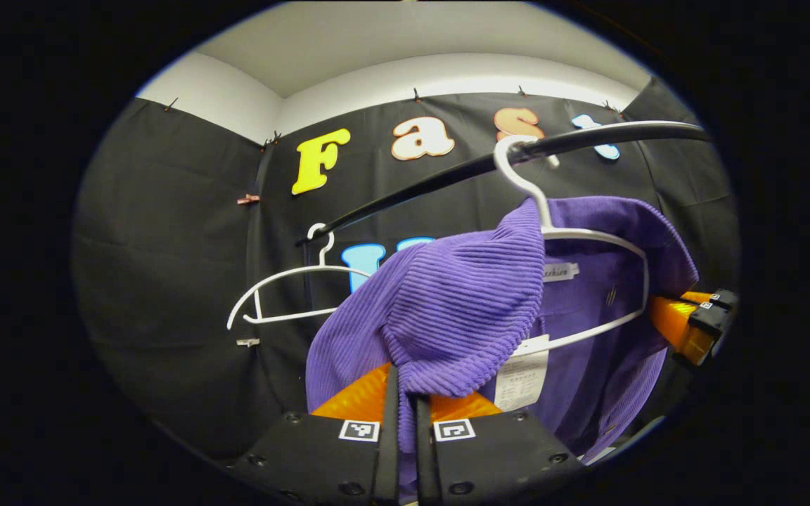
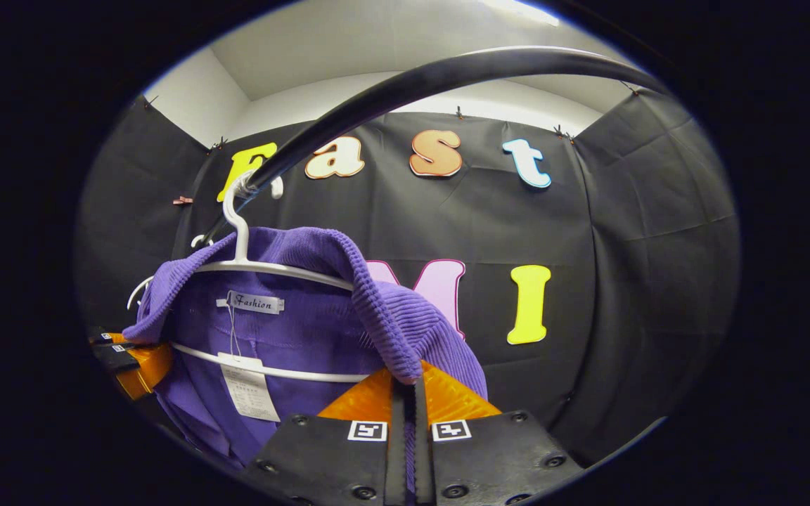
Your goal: Grasp the clothes on the hanger with both hands and then place them into the laundry hamper below.
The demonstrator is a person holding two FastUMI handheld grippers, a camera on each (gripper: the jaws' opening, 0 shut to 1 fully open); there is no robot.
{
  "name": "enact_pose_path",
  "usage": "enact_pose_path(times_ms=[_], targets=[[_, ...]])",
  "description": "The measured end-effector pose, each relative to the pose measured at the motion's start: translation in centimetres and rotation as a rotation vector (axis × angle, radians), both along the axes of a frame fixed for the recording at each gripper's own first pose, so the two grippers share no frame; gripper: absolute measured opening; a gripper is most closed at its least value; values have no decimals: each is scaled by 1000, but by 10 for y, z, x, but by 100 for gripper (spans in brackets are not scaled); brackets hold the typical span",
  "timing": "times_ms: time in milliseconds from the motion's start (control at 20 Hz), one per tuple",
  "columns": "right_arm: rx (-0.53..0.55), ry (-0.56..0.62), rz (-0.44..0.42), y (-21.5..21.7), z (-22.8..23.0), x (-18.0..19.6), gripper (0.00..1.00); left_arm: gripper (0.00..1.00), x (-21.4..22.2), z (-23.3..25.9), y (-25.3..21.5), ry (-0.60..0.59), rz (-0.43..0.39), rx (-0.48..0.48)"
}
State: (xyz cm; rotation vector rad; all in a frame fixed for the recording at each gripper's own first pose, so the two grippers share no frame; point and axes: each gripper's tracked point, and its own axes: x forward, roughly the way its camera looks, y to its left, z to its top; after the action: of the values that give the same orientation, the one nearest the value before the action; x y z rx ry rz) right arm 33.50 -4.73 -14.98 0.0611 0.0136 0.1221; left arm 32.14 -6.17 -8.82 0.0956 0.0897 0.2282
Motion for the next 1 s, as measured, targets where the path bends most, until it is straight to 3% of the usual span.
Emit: enact_pose_path(times_ms=[200,350,500,750,1000], targets=[[13,-20,27,3,7,-2,8,11,-1,-5,-13,60,-113,-47],[37,19,25,-1,2,-4,5,6,-2,-7,-16,68,-125,-46],[40,-9,4,-9,7,-5,5,5,-5,-5,-8,67,-111,-61],[-130,-168,-81,-42,45,-5,5,5,-16,15,15,44,-82,-34],[-175,-236,-146,-61,68,9,5,5,-16,60,47,-19,-20,-7]])
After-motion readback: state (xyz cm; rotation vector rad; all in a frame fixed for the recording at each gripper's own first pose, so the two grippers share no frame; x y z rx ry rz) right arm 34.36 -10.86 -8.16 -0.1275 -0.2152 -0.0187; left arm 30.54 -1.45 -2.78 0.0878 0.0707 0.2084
